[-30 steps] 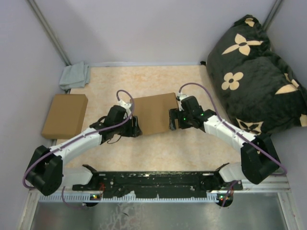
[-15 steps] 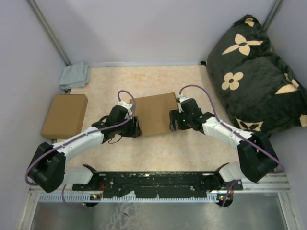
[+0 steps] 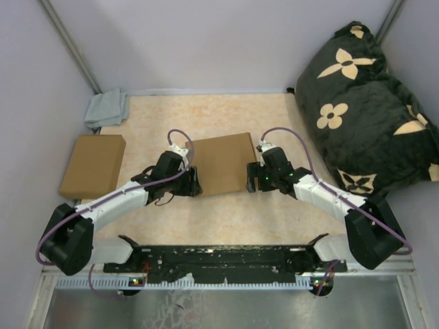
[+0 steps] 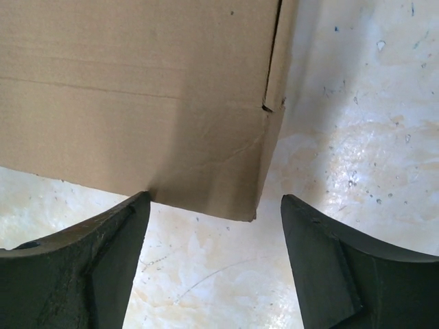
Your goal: Fold the paper box
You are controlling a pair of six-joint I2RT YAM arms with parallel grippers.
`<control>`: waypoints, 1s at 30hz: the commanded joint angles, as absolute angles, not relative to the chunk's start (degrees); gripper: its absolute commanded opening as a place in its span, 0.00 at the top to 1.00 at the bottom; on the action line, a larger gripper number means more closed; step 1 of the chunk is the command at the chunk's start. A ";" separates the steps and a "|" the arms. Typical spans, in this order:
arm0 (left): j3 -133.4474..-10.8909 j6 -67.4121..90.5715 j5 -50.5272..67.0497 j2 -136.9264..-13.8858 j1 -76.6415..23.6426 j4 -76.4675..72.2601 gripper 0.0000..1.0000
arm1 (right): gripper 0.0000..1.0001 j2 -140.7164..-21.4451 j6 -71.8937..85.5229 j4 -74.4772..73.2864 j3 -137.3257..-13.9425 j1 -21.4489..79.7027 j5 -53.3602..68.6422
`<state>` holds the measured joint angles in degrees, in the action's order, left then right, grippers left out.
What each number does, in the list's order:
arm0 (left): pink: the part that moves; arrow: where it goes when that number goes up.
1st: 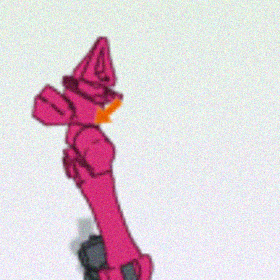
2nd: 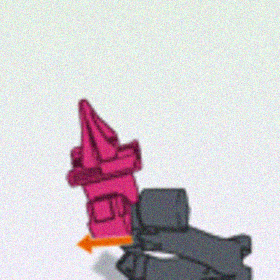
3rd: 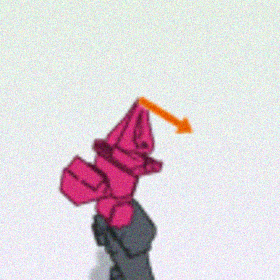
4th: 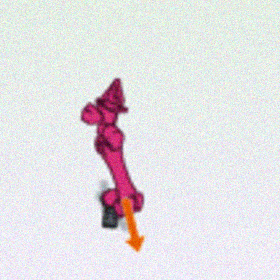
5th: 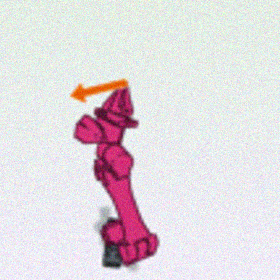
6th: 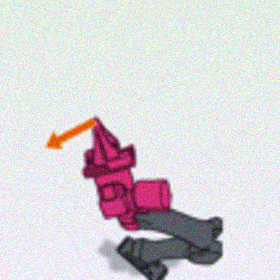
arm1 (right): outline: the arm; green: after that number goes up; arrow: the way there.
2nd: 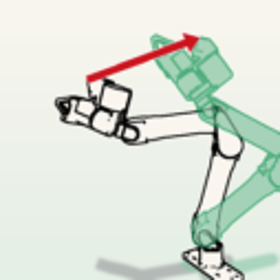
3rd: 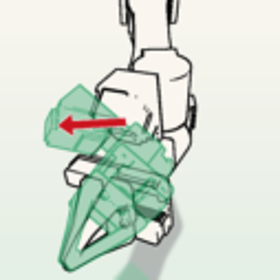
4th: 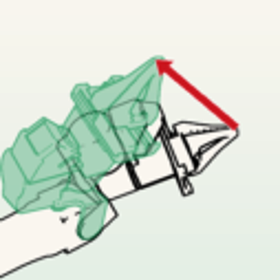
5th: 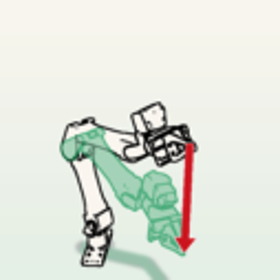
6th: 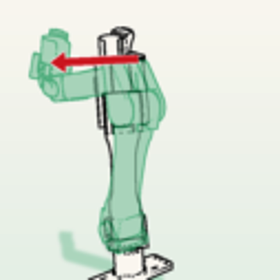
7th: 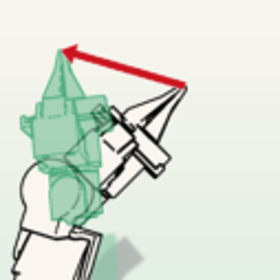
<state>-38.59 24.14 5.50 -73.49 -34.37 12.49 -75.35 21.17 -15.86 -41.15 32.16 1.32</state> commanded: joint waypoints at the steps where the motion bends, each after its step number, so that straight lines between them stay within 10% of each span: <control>1: -39.31 23.56 4.87 -72.68 -34.55 12.85 0.39 | 0.24 -72.60 21.58 -14.74 -40.79 32.70 -0.41; 30: -39.19 24.20 6.63 -71.29 -34.54 13.01 0.39 | 0.46 -71.00 22.39 -9.83 -40.80 32.63 6.05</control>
